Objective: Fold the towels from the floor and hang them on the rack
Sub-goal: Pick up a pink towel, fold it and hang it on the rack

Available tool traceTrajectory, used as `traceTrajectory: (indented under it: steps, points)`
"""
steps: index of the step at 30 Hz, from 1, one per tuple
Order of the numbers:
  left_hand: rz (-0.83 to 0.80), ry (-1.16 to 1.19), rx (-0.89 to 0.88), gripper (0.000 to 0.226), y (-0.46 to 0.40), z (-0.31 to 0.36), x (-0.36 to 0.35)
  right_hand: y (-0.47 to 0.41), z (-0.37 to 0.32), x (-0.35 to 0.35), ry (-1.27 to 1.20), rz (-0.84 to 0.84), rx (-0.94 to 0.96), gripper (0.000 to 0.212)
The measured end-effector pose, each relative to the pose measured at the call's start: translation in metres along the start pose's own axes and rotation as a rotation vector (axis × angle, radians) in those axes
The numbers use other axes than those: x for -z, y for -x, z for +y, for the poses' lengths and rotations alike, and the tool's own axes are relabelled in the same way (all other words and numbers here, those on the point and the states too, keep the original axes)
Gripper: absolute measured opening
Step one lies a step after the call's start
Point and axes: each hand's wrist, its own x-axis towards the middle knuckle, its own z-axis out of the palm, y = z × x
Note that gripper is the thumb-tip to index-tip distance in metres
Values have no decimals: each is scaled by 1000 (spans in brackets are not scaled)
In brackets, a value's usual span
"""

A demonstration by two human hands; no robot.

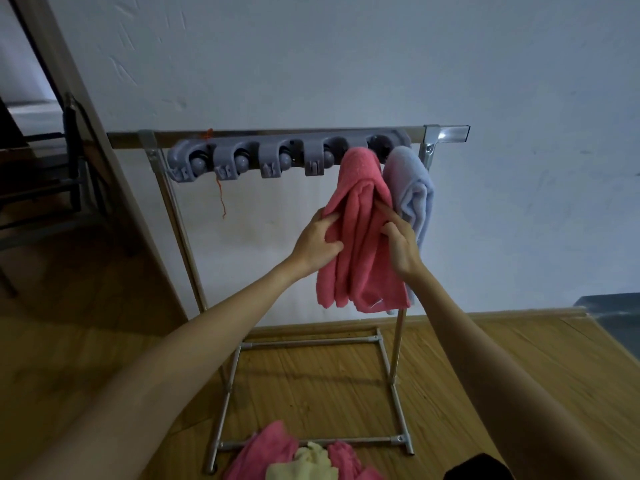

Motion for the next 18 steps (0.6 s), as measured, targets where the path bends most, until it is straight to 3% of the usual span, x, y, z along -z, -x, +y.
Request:
traceTrajectory:
  steps: [2, 7, 11, 14, 18]
  points:
    - [-50, 11, 37, 62, 1, -9, -3, 0, 3, -1, 0, -3, -5, 57]
    - [55, 62, 64, 60, -3, -20, -2, 0, 5, -2, -26, 20, 6, 56]
    - [-72, 139, 102, 35, 7, -18, -14, 0, 9, 1, -19, 23, 1, 55]
    - [98, 227, 103, 23, 16, -16, -25, 2, 15, 6, -4, 31, 3, 52]
    - [189, 371, 144, 31, 30, -8, -40, 3, 22, 12, 65, 8, -43, 45]
